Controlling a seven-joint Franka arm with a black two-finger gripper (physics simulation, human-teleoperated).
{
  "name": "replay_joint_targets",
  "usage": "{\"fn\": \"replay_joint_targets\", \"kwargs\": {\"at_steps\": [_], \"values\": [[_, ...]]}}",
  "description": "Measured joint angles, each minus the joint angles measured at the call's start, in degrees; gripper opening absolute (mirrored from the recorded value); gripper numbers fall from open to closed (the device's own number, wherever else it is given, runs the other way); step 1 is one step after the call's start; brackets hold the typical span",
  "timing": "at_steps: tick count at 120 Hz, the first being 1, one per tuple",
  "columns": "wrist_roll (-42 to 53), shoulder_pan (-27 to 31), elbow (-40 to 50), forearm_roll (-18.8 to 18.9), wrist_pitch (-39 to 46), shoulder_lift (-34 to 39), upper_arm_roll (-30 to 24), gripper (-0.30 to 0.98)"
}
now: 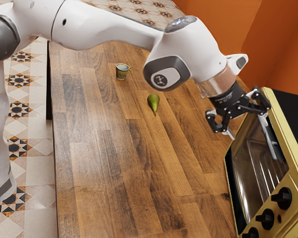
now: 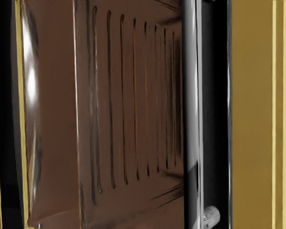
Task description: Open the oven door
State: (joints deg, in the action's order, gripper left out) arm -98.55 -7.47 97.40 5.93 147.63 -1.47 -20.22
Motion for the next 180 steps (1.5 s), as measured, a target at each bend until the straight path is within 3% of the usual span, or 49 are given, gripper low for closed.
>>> {"fn": "replay_joint_targets", "kwargs": {"at_steps": [40,180], "values": [[2.12,6.52,-2.58,-0.16,0.01,-2.85,0.17,0.66],[4.83,4.76,-4.39,-1.81,0.04,-7.90,0.27,0.66]]}}
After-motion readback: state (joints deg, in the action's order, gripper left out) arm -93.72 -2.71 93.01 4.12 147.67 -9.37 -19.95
